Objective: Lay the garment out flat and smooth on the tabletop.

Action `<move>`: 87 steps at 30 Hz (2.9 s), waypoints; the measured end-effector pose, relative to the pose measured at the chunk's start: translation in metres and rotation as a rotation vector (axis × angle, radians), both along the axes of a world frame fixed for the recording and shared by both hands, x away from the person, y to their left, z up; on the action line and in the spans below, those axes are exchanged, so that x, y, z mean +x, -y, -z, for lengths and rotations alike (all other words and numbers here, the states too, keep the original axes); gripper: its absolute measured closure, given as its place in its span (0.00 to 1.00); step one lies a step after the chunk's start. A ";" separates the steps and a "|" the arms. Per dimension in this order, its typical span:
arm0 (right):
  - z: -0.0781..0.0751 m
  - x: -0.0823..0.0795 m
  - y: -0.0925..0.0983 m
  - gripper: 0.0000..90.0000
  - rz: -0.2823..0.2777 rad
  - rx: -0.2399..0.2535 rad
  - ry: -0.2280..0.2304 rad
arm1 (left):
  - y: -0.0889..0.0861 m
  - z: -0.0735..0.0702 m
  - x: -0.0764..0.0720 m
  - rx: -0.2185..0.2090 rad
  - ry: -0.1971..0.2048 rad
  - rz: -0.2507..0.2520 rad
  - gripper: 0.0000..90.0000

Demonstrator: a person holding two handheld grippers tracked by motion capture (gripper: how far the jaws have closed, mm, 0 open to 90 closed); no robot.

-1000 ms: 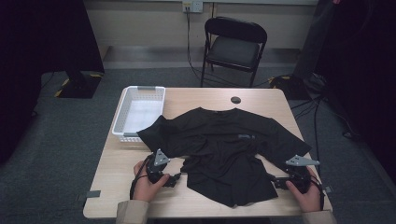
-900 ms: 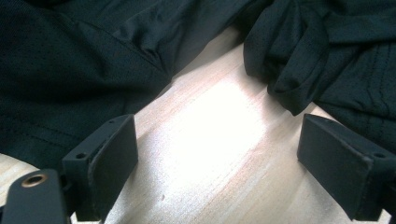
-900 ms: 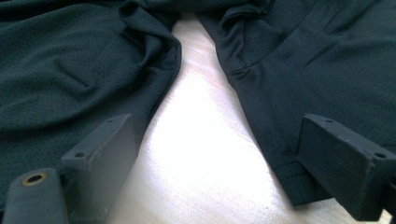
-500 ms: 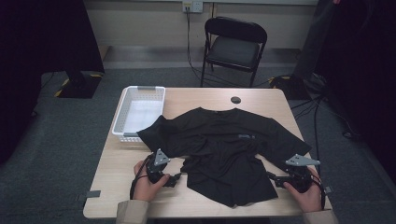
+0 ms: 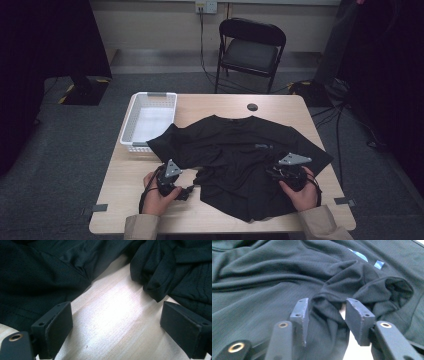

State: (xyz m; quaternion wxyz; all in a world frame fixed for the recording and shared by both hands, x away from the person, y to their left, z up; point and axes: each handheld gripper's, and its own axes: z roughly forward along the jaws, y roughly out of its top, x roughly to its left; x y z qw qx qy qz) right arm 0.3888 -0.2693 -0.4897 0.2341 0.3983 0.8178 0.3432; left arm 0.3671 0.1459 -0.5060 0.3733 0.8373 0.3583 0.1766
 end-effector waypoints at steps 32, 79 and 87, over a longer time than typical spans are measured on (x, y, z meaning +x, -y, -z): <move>-0.025 -0.008 0.072 0.64 0.120 0.138 0.006 | -0.001 0.000 0.001 0.000 0.000 0.012 0.12; 0.000 -0.057 0.035 0.66 -0.010 0.040 -0.025 | -0.001 0.000 0.001 0.001 0.001 0.012 0.12; 0.009 -0.053 0.031 0.95 -0.045 0.080 -0.080 | -0.001 0.000 0.001 0.002 0.001 0.013 0.12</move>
